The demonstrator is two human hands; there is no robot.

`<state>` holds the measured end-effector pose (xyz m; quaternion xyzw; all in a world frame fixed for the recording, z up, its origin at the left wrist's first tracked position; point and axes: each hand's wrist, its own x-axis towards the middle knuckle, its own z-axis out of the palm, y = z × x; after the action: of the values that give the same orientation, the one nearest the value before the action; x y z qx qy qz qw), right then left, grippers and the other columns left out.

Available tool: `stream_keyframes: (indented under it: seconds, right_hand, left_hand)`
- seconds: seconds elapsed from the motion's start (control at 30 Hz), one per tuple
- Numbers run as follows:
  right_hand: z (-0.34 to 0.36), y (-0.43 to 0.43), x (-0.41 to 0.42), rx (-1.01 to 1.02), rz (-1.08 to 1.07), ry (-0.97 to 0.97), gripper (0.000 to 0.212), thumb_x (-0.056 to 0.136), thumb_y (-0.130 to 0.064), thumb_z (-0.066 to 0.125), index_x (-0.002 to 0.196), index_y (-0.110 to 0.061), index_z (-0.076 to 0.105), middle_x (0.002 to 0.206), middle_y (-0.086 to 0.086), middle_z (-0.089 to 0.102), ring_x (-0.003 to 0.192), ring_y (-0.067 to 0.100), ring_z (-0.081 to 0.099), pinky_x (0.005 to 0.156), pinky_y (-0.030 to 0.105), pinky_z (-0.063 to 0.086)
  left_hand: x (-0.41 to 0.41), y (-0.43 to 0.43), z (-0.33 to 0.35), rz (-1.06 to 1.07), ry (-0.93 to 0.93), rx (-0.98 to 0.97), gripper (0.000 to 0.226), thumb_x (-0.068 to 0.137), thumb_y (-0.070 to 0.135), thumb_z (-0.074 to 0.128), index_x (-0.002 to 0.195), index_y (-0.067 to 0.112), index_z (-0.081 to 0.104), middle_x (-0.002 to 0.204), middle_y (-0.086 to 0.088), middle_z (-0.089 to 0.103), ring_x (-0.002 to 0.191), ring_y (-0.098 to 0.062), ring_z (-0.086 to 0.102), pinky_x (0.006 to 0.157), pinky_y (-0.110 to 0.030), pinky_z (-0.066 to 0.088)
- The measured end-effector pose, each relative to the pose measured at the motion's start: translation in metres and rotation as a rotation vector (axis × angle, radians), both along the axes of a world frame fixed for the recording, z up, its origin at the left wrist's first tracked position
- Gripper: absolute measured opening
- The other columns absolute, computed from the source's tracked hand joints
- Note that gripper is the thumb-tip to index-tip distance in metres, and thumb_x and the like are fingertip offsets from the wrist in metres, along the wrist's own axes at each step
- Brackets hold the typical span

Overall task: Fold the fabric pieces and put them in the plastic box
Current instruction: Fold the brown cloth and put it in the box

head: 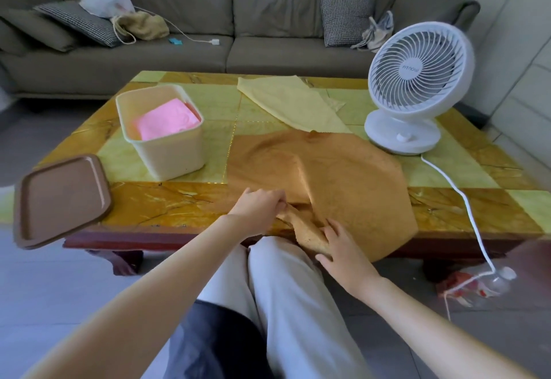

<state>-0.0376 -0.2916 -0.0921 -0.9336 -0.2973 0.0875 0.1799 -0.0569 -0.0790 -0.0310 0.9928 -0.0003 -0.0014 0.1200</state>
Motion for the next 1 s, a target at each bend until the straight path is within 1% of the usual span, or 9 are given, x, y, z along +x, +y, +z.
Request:
stream_keyframes:
  seconds: [0.13, 0.2, 0.27, 0.33, 0.53, 0.63, 0.8, 0.9, 1.0]
  right_hand:
    - [0.003, -0.012, -0.004, 0.102, -0.120, -0.062, 0.035, 0.100, -0.026, 0.040, 0.127, -0.007, 0.052, 0.139, 0.004, 0.039, 0.124, 0.018, 0.046, 0.102, 0.029, 0.040]
    - [0.009, -0.021, -0.001, 0.150, -0.161, -0.050, 0.030, 0.100, -0.028, 0.041, 0.115, -0.009, 0.058, 0.116, 0.001, 0.054, 0.102, 0.019, 0.058, 0.084, 0.028, 0.048]
    - [0.016, -0.032, 0.004, 0.135, -0.153, -0.042, 0.021, 0.098, -0.031, 0.044, 0.094, -0.016, 0.058, 0.081, -0.004, 0.060, 0.070, 0.015, 0.060, 0.057, 0.021, 0.043]
    - [0.026, -0.044, 0.010, 0.026, -0.087, 0.027, 0.020, 0.097, -0.034, 0.046, 0.081, -0.024, 0.052, 0.064, -0.010, 0.054, 0.053, 0.005, 0.051, 0.047, 0.017, 0.032]
    - [0.058, -0.054, 0.043, -0.135, 0.016, 0.250, 0.017, 0.097, -0.032, 0.047, 0.088, -0.026, 0.060, 0.080, -0.006, 0.061, 0.070, 0.011, 0.056, 0.063, 0.026, 0.042]
    - [0.070, -0.039, 0.067, -0.148, -0.044, 0.046, 0.018, 0.097, -0.030, 0.049, 0.094, -0.021, 0.064, 0.092, -0.004, 0.054, 0.083, 0.017, 0.055, 0.071, 0.030, 0.044]
    - [0.075, -0.007, 0.098, -0.109, -0.291, -0.206, 0.020, 0.097, -0.024, 0.045, 0.098, -0.014, 0.062, 0.092, 0.004, 0.066, 0.079, 0.025, 0.061, 0.063, 0.030, 0.045]
    - [0.060, -0.003, 0.099, -0.059, -0.313, -0.131, 0.021, 0.097, -0.026, 0.044, 0.108, -0.011, 0.053, 0.095, 0.007, 0.067, 0.080, 0.025, 0.063, 0.067, 0.034, 0.051]
    - [0.038, -0.011, 0.082, -0.002, -0.253, 0.096, 0.044, 0.092, -0.043, 0.052, 0.123, -0.013, 0.040, 0.108, 0.006, 0.063, 0.088, 0.020, 0.063, 0.072, 0.029, 0.052]
  left_hand:
    - [-0.014, 0.001, 0.014, 0.019, -0.029, -0.008, 0.019, 0.098, 0.023, 0.039, 0.104, 0.020, 0.057, 0.097, -0.002, 0.066, 0.093, -0.025, 0.057, 0.076, -0.028, 0.028]
    - [-0.019, 0.002, 0.017, 0.042, -0.004, -0.030, 0.018, 0.097, 0.023, 0.042, 0.104, 0.020, 0.058, 0.100, -0.004, 0.065, 0.095, -0.026, 0.056, 0.071, -0.028, 0.030]
    - [-0.024, 0.003, 0.019, 0.054, 0.057, -0.077, 0.017, 0.096, 0.024, 0.044, 0.104, 0.020, 0.059, 0.103, -0.005, 0.064, 0.096, -0.027, 0.056, 0.070, -0.030, 0.036]
    - [-0.027, 0.005, 0.020, 0.026, 0.126, -0.102, 0.017, 0.096, 0.024, 0.045, 0.103, 0.021, 0.060, 0.104, -0.005, 0.063, 0.098, -0.027, 0.056, 0.076, -0.032, 0.041]
    - [-0.020, 0.006, 0.032, 0.032, 0.211, -0.071, 0.017, 0.095, 0.025, 0.048, 0.104, 0.022, 0.062, 0.108, -0.005, 0.062, 0.102, -0.025, 0.055, 0.086, -0.036, 0.046]
    - [-0.002, 0.008, 0.040, 0.111, 0.118, -0.015, 0.020, 0.097, 0.024, 0.044, 0.109, 0.023, 0.060, 0.112, -0.003, 0.062, 0.103, -0.026, 0.055, 0.078, -0.031, 0.041]
    - [0.046, -0.002, 0.046, 0.183, -0.142, 0.260, 0.024, 0.097, 0.015, 0.043, 0.113, 0.020, 0.061, 0.117, -0.007, 0.053, 0.112, -0.027, 0.043, 0.089, -0.031, 0.033]
    - [0.064, -0.013, 0.039, 0.264, -0.203, 0.131, 0.025, 0.092, 0.002, 0.043, 0.105, 0.013, 0.061, 0.105, -0.008, 0.060, 0.085, -0.025, 0.053, 0.067, -0.031, 0.040]
    - [0.073, -0.023, 0.018, 0.242, -0.100, -0.103, 0.036, 0.093, 0.003, 0.037, 0.125, 0.015, 0.048, 0.109, -0.008, 0.061, 0.081, -0.025, 0.058, 0.059, -0.033, 0.044]
